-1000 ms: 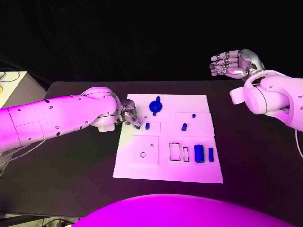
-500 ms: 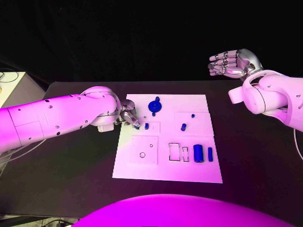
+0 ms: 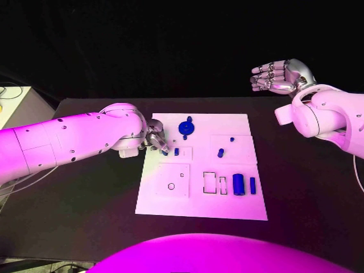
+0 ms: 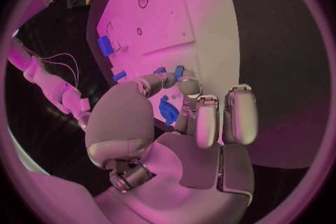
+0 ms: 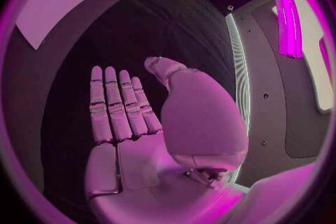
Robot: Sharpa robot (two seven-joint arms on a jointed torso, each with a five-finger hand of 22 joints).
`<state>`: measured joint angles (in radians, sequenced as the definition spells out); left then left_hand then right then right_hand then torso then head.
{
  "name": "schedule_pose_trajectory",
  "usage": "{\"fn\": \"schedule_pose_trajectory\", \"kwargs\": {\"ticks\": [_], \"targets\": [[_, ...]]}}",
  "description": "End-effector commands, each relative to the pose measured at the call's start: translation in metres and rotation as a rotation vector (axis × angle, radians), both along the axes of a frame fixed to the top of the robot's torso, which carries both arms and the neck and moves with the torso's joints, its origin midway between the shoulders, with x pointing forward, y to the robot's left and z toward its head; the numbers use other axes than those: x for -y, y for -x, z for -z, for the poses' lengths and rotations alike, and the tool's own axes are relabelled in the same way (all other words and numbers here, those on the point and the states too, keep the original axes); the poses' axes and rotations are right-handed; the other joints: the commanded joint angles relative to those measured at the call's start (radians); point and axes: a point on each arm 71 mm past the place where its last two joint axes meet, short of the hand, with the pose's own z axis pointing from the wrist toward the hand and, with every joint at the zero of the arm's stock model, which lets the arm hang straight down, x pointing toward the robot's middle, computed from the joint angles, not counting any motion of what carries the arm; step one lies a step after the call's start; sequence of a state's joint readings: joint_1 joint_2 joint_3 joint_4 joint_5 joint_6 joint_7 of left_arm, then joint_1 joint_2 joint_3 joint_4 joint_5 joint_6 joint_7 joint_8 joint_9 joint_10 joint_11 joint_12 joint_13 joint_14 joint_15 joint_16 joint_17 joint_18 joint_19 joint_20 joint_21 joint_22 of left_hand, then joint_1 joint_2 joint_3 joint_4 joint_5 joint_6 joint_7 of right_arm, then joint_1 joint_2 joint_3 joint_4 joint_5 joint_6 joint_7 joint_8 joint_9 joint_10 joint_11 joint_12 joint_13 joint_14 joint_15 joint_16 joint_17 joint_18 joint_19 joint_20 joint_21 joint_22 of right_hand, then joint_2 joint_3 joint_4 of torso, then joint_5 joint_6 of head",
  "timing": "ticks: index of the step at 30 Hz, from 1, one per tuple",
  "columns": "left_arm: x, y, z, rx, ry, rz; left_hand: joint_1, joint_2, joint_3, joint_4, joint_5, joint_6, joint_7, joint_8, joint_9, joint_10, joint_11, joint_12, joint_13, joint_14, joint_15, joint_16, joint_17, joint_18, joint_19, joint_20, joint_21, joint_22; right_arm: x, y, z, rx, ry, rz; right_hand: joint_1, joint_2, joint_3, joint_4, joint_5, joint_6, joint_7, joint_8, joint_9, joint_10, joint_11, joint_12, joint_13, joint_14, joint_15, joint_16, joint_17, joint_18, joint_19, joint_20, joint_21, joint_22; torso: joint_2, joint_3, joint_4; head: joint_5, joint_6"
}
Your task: Assemble the parts on the task board
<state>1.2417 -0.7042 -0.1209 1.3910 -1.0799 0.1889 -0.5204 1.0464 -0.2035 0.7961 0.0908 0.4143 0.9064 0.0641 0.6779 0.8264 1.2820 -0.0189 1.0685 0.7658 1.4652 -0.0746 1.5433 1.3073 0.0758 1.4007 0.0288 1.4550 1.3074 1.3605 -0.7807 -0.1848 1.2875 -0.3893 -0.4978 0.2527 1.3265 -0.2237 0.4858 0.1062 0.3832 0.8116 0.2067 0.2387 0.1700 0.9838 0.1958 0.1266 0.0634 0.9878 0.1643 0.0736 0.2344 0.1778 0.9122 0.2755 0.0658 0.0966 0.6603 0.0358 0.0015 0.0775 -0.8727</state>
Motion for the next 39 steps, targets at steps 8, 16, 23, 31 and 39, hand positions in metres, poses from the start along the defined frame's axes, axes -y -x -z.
{"fn": "schedule_pose_trajectory", "kwargs": {"ticks": [8,16,23,31,39], "targets": [[0.0077,0.0044,0.0067,-0.038,0.016,0.012,-0.007,0.010,0.159,-0.171,0.000,0.018,-0.013,-0.001,-0.002,0.006,-0.007,-0.002,0.000,0.093,-0.007,0.003,0.221,-0.017,0.002,0.002,0.003,0.028,-0.0017,0.0005,0.0004,0.001,0.001,-0.021,-0.001,0.007,-0.001,-0.007,0.004,0.004,0.051,-0.003,-0.002,0.004,0.004,-0.006,0.000,-0.002,-0.001,-0.005,-0.001,0.006,-0.002,-0.002,0.000,-0.001,0.000,0.0002,0.0004,-0.002,0.000],[0.0082,0.0047,0.0074,-0.048,0.017,0.016,-0.020,0.004,0.129,-0.165,-0.003,0.023,-0.018,0.000,0.003,0.018,-0.011,0.005,0.013,0.095,-0.009,0.007,0.228,-0.018,0.002,0.002,0.003,0.030,-0.0016,0.0006,0.0016,-0.002,0.001,-0.022,-0.001,0.007,-0.001,-0.007,0.004,0.004,0.051,-0.003,-0.002,0.004,0.004,-0.006,0.000,-0.002,-0.001,-0.005,-0.001,0.006,-0.002,-0.002,0.000,-0.001,-0.001,-0.0002,0.0010,-0.004,0.000],[0.0074,0.0037,0.0071,-0.038,0.020,0.007,-0.041,-0.003,0.012,-0.130,-0.020,0.005,-0.028,-0.024,-0.003,0.000,-0.015,-0.031,-0.029,0.088,-0.012,-0.006,0.206,-0.015,-0.008,-0.001,-0.010,0.015,-0.0015,0.0008,0.0022,-0.004,0.001,-0.022,-0.003,0.009,-0.001,-0.008,0.005,0.005,0.052,-0.004,-0.002,0.005,0.004,-0.007,0.000,-0.002,-0.001,-0.005,-0.004,0.006,-0.001,-0.002,0.000,-0.005,0.000,-0.0004,0.0010,-0.005,0.000],[0.0070,0.0030,0.0067,-0.029,0.021,0.001,-0.073,-0.007,-0.120,-0.059,-0.028,0.023,-0.023,-0.051,-0.022,-0.013,-0.010,-0.033,-0.032,0.086,-0.009,-0.011,0.199,-0.014,-0.008,0.001,-0.016,0.011,-0.0016,0.0008,0.0025,-0.003,0.002,-0.023,-0.003,0.009,-0.001,-0.008,0.005,0.005,0.052,-0.004,-0.002,0.005,0.004,-0.007,0.000,-0.002,-0.001,-0.005,-0.004,0.006,-0.001,-0.002,0.000,-0.005,0.000,-0.0005,0.0004,-0.004,0.000],[0.0059,0.0024,0.0068,-0.023,0.013,0.003,-0.068,-0.009,-0.191,-0.031,-0.037,0.030,-0.022,-0.060,-0.027,-0.015,-0.009,-0.030,-0.027,0.087,-0.008,-0.010,0.200,-0.015,-0.006,0.001,-0.017,0.012,-0.0018,0.0009,0.0030,-0.005,0.002,-0.025,-0.005,0.008,-0.002,-0.009,0.004,0.005,0.052,-0.006,-0.002,0.004,0.005,-0.008,0.000,-0.004,0.000,-0.006,-0.006,0.006,-0.002,-0.002,0.000,-0.006,0.000,0.0001,0.0008,-0.005,0.000]]}}
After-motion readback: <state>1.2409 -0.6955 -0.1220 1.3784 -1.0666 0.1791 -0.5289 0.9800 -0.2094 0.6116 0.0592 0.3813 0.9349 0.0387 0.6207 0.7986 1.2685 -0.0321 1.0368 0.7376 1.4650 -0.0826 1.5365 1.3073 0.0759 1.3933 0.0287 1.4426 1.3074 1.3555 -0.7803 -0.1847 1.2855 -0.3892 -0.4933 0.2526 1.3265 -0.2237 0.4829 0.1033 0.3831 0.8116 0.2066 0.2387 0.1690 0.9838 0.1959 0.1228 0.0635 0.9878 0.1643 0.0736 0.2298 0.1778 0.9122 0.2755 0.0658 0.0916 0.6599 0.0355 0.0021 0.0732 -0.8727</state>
